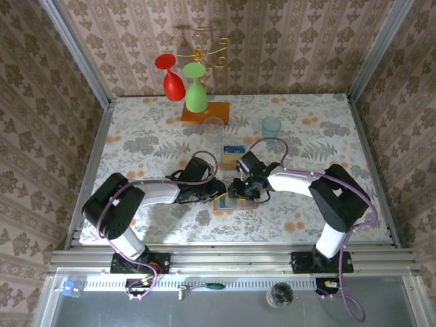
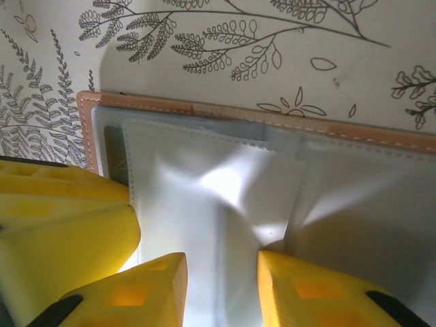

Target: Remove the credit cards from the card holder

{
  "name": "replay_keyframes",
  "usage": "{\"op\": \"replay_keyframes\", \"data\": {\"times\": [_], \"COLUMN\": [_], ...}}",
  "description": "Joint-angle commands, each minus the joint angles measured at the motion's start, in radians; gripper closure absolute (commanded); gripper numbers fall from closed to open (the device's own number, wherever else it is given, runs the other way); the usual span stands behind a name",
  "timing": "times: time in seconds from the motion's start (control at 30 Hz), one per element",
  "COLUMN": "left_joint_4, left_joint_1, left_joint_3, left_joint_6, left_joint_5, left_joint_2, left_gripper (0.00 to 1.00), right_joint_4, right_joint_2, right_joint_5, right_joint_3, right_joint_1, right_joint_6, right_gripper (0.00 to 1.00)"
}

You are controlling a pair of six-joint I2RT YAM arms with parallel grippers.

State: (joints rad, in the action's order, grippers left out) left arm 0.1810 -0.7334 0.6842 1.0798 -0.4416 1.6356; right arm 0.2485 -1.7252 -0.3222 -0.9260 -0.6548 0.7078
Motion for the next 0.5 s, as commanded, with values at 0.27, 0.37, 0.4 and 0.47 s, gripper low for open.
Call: {"op": "replay_keyframes", "data": {"times": [0.27,0.37,0.4,0.47], "left_joint_4": [0.004,-0.019,-0.029,-0.05], "left_joint_1": [-0.015,-0.025,-0.031,-0.041], "left_joint_3": [0.035,0.044,0.047,0.06], "left_joint_6": [0.022,0.023,0.024,0.022], "left_joint_5": [-0.001,0.016,0.023,0.034], "left_joint_2": [-0.009,-0.017,-0.022,-0.026], "left_gripper": [0.79,0.79,0.79,0.79], "right_joint_4": [0.042,0.048,0.049,0.045], "right_joint_2": [0.103,0.132,0.145,0.166], "right_joint_5": [0.014,0.017,0.015,0.013], "right_joint_3": [0.029,0.038,0.044,0.058], "right_joint_1": [0.013,0.024,0.029,0.039], "right_joint_6": [-0.017,-0.027,-0.028,-0.03], "right_gripper": [0.66,0.66,0.66,0.66]}}
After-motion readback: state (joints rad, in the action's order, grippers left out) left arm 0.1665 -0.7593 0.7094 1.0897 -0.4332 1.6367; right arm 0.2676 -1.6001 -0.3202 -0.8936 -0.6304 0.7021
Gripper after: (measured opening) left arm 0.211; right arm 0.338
